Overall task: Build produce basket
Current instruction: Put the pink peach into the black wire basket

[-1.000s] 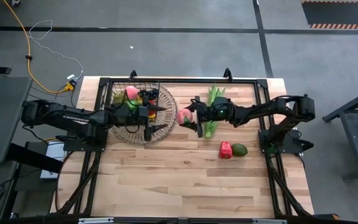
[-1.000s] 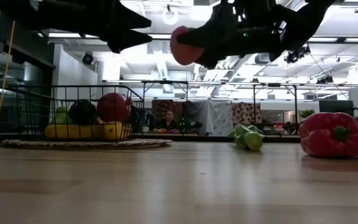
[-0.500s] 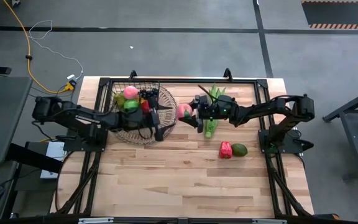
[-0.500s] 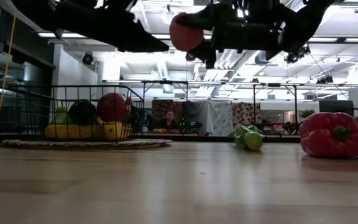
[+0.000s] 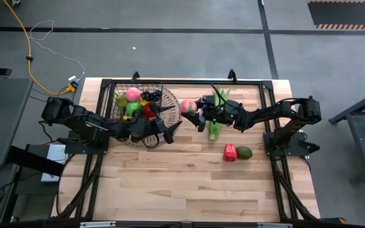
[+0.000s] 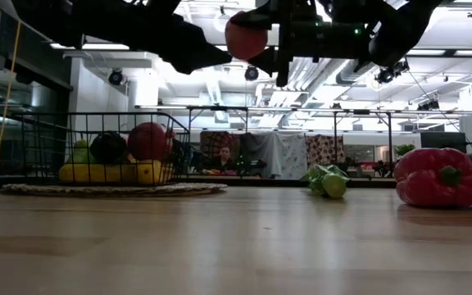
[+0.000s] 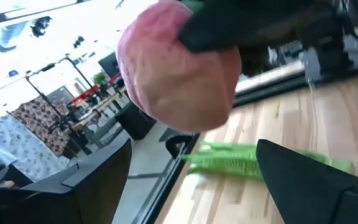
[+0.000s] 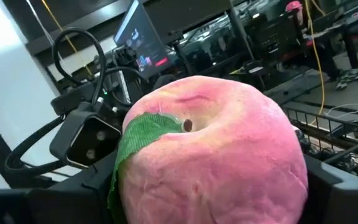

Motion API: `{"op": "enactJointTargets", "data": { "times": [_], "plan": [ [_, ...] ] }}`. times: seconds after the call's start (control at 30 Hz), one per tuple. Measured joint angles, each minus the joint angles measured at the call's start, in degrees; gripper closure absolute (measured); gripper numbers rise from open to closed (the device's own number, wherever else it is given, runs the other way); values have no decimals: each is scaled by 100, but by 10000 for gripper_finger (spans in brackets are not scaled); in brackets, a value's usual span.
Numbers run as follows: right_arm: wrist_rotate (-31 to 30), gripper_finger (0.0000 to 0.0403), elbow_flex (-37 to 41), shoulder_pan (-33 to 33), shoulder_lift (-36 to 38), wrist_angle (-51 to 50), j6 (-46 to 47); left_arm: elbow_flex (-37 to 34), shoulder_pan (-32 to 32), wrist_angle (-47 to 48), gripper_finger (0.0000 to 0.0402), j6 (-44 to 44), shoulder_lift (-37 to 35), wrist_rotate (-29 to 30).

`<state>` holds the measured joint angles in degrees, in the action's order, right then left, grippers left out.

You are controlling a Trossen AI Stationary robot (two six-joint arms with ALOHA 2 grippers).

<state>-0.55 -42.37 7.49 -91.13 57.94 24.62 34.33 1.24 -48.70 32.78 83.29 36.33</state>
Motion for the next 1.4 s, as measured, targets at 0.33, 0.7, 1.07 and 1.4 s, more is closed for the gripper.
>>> {"op": "enactJointTargets", "data": {
  "times": [0.33,0.7,1.07,1.4],
  "plan": [
    [-1073,119,0,-341,-73,376,0,-2,-18,-1210,67,15,542,39],
    [-1099,119,-53,-387,-915,1726,721,90,-18,-1883,67,-286,943,95],
    [-885,119,-777,-542,-1593,1411,812,365,-106,-1817,67,-117,1195,788],
    [-759,118,-782,-525,-1591,1381,839,365,-176,-1827,80,115,1191,806]
  ]
}}
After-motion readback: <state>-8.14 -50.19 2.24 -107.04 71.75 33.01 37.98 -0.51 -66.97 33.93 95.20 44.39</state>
